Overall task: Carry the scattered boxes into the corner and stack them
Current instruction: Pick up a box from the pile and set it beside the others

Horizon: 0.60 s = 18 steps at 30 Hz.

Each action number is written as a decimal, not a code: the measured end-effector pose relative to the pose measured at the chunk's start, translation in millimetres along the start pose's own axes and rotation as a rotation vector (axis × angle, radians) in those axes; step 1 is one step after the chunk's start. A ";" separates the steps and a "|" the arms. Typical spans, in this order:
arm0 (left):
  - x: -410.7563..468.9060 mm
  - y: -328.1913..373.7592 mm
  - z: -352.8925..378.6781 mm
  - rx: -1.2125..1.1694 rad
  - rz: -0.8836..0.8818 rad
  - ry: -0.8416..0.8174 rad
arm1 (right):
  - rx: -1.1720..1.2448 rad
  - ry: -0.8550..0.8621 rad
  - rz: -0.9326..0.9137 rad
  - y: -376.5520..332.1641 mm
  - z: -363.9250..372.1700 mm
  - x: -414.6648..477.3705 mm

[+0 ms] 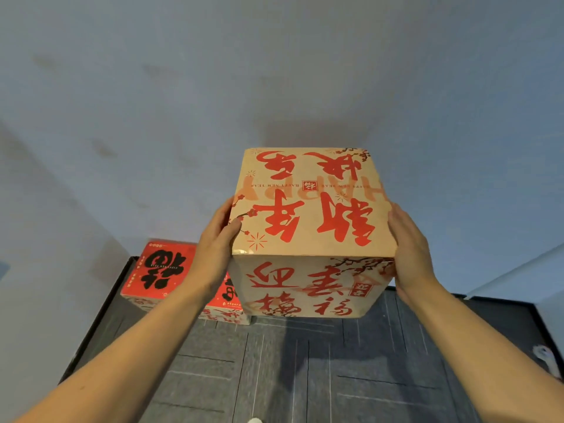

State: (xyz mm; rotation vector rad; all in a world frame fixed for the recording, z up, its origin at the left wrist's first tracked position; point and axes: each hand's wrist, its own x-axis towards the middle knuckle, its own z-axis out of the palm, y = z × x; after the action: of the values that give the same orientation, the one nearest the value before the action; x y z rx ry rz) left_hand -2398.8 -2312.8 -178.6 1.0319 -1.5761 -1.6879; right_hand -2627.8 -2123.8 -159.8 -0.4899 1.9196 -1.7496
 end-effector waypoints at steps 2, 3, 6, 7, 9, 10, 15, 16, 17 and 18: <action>17.9 -36.6 -2.4 -0.004 -0.059 -0.001 | 0.010 0.011 0.044 40.2 10.6 14.8; 25.7 -56.0 -2.6 -0.007 -0.086 0.005 | 0.016 0.017 0.059 61.7 14.9 22.4; 43.9 -122.5 -2.8 -0.012 -0.144 0.043 | 0.009 0.023 0.091 134.0 26.1 42.6; 50.9 -148.3 -2.0 -0.021 -0.158 0.054 | 0.002 0.012 0.104 161.7 29.5 49.3; 64.4 -205.7 0.9 -0.027 -0.192 0.060 | -0.009 0.010 0.137 219.9 33.2 59.5; 71.2 -234.4 2.6 -0.033 -0.199 0.065 | -0.007 0.004 0.140 248.6 35.0 66.1; 100.6 -391.0 5.4 -0.057 -0.259 0.040 | -0.077 -0.073 0.145 391.8 37.8 95.7; 105.2 -421.7 4.8 -0.054 -0.266 0.033 | -0.101 -0.080 0.151 420.6 38.6 101.5; 110.0 -451.0 5.0 -0.046 -0.267 0.026 | -0.128 -0.084 0.156 449.7 39.0 107.8; 114.2 -478.1 5.9 -0.035 -0.268 0.021 | -0.157 -0.089 0.162 477.9 39.7 114.1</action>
State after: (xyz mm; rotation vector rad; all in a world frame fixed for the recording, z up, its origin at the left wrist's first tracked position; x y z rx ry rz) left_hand -2425.1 -2352.6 -667.9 1.2847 -1.4395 -1.8657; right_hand -2667.2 -2167.5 -649.3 -0.4462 1.9841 -1.4602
